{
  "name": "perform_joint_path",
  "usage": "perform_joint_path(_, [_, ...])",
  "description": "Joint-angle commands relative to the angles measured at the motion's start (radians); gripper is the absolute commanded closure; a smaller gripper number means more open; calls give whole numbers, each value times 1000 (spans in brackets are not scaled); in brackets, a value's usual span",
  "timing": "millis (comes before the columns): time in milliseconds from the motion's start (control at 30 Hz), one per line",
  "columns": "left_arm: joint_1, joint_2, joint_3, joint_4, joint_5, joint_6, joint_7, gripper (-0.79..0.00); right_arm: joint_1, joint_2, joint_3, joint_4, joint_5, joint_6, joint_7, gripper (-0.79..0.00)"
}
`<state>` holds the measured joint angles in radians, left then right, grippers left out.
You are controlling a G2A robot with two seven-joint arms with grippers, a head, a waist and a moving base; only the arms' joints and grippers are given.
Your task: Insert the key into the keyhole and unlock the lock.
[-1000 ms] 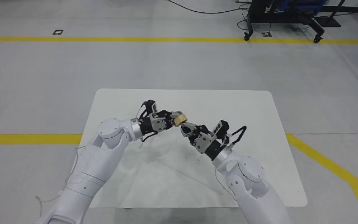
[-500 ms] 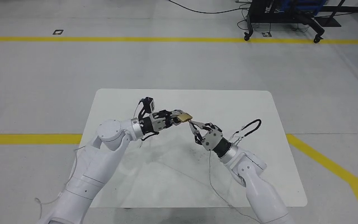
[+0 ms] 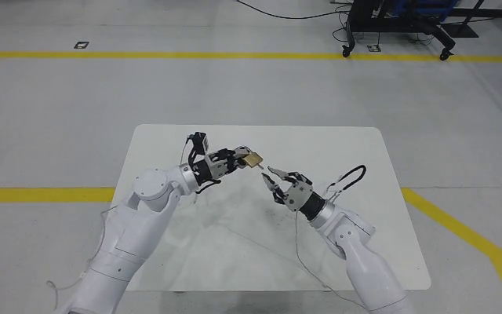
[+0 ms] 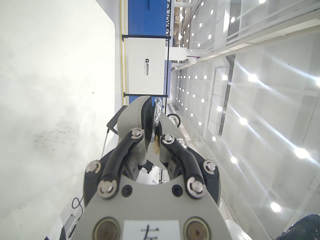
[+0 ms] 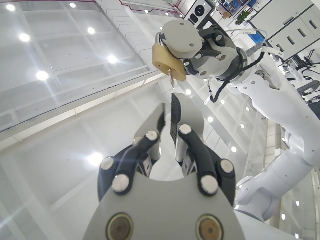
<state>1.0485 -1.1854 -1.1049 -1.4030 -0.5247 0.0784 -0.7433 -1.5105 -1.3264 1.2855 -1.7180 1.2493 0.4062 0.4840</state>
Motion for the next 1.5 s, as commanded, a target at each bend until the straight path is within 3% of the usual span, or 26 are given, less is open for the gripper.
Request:
perform_joint_path(0, [1,1,-2,-5,22,-3,10,0,-9,3,14,-12,10,-2,19,-785])
perform_joint_path(233, [-1,5,59,-41,248,-4,24,0,-86,21,160,-85,16,-65,31,-785])
perform_joint_path(400, [-25,8,111,-33,400,29,-31,0,-167,37,237,-192,-129,-113,25,-785])
perform_joint_path(767, [-100,0,268,25,681,78,-213,0,-172,37,240,-197,-134,-115,24,-785])
perform_joint_path(1067, [-127,-7,298,52,728,106,-257,-9,-172,37,240,-197,-134,-115,24,-785])
perform_joint_path(1267, [-129,-8,312,50,761,121,-266,-215,-172,37,240,-197,-134,-115,24,-785])
perform_joint_path(1333, [-131,-8,307,53,761,125,-265,-240,-172,37,240,-197,-134,-115,24,-785])
perform_joint_path(1400, [-132,-7,296,54,755,127,-263,-345,-172,37,240,-197,-134,-115,24,-785])
perform_joint_path(1433, [-131,-6,289,52,753,125,-258,-486,-172,37,240,-197,-134,-115,24,-785])
perform_joint_path(1467, [-129,-5,285,51,756,125,-253,-727,-172,37,240,-197,-134,-115,24,-785])
